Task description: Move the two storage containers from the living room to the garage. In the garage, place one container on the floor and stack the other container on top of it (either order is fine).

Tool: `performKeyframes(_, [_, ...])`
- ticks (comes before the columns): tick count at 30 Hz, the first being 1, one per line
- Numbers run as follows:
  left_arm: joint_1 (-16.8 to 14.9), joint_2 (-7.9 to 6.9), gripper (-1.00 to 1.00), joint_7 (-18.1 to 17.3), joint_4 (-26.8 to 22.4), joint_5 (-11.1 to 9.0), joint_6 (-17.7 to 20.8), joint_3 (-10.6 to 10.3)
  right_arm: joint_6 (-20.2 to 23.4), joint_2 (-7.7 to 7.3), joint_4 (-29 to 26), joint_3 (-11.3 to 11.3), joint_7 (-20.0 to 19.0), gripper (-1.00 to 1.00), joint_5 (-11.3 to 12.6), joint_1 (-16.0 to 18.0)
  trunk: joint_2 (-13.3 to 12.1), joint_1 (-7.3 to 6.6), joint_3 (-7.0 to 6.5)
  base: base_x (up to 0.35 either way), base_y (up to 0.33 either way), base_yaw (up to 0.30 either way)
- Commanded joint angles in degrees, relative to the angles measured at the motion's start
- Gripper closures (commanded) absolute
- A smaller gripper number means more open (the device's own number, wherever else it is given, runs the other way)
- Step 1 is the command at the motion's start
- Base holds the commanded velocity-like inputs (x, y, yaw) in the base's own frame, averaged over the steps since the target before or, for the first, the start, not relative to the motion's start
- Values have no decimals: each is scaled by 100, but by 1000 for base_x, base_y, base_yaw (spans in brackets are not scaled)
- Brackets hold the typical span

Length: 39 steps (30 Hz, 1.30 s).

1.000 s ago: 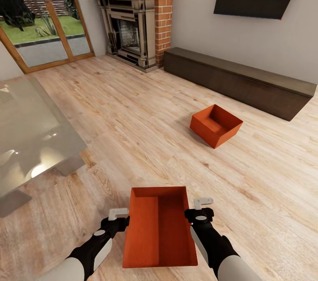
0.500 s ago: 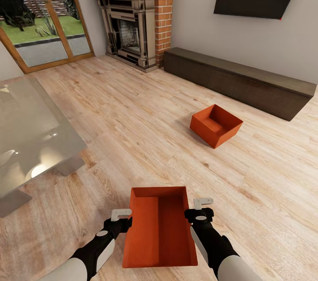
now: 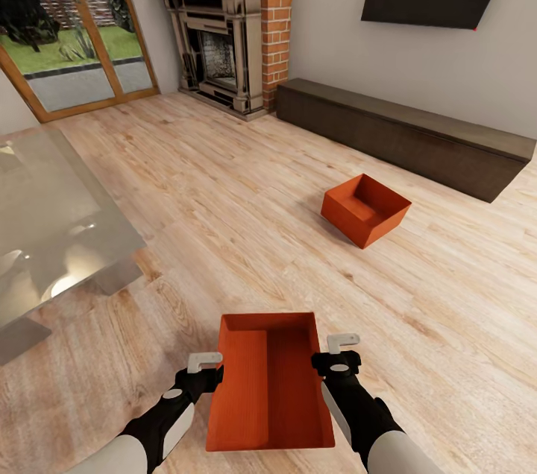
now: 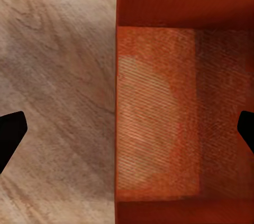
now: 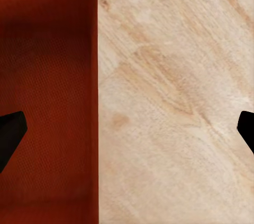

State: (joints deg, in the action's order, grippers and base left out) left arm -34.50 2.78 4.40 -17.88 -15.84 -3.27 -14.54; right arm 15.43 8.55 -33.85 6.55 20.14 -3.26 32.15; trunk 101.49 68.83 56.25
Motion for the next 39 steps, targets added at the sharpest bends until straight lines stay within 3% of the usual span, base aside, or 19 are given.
performKeyframes(1, [-4, -4, -100, 35, 4, -51, -25, -49, 53, -2, -7, 21, 25, -100, -35, 2, 43, 22, 22, 0, 0, 0])
performKeyframes(16, [-4, -6, -100, 35, 4, -51, -41, -49, 56, -2, 1, 21, 16, -100, -35, 2, 645, 351, 291, 0, 0, 0])
performKeyframes(24, [-4, -6, -100, 35, 2, -59, -58, -49, 52, -2, 2, 21, 16, -100, -35, 2, 645, 351, 291, 0, 0, 0])
performKeyframes(36, [-4, -6, -100, 35, 0, -60, -60, -49, 56, -2, 2, 21, 8, -100, -35, 2, 1126, 615, 507, 0, 0, 0])
performKeyframes(39, [-4, -7, -100, 37, -1, -67, -60, -49, 56, -2, 2, 21, 7, -100, -35, 2, 1126, 615, 507, 0, 0, 0])
